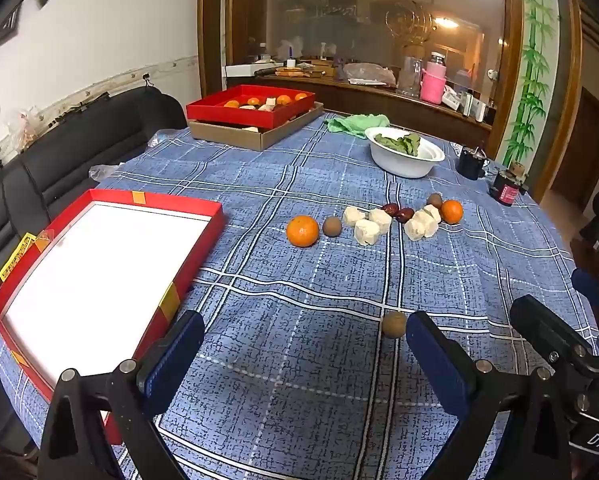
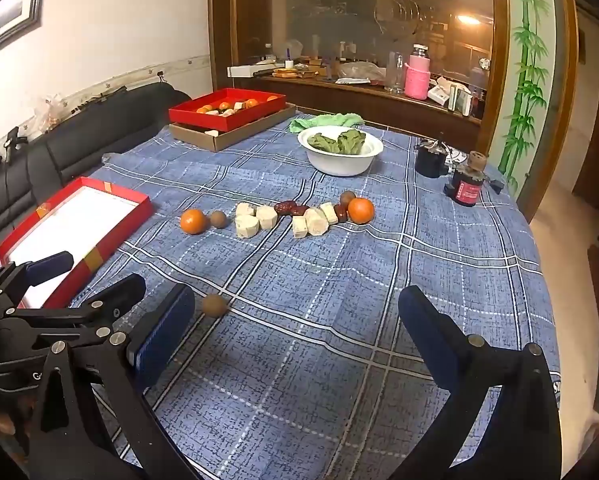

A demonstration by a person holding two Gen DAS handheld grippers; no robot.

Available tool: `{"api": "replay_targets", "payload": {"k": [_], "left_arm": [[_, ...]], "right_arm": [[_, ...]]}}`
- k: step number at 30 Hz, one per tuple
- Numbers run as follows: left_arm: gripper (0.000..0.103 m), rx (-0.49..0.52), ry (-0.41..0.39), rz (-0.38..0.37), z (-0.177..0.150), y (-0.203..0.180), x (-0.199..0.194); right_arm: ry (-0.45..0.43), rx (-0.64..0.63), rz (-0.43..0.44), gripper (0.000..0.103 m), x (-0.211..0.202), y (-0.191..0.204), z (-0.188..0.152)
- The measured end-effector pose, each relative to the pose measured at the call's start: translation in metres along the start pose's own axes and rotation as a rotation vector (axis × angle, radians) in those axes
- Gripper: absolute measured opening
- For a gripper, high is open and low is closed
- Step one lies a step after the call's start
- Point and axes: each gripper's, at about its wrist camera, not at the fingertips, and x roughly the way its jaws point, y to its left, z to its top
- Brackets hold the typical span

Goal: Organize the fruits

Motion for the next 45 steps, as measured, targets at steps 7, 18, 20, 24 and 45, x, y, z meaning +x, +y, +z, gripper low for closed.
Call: {"api": "replay_targets", "payload": {"k": [7, 18, 20, 24, 45], "left_arm": [[0.101, -0.003, 0.002, 0.001, -0.0005, -0.0007, 0.0007], [0.101, 0.0, 0.004, 0.003, -0.0015, -0.0011, 0.0016], [0.101, 0.0, 0.006, 0.003, -0.0025, -0.0015, 0.0015], [0.101, 0.001, 0.007, 0.003, -0.0039, -0.0017, 0.0012], [0.101, -0.001, 0.008, 0.006, -0.0036, -0.0008, 0.0012]], "right_arm": [[0.0, -0.003, -0.001, 0.103, 0.0013, -0.0017, 0.0005], [-0.001, 0.005, 0.0, 0.103, 0.0017, -0.0003, -0.0021], [-0.007, 0.005, 0.0, 0.103, 0.0017, -0.0002, -0.0024], [-0.001, 0.001, -0.001, 0.103, 0.0, 0.0002, -0.0019], [-0.001, 0.001, 0.001, 0.103, 0.0026, -0.0009, -0.0016]]}}
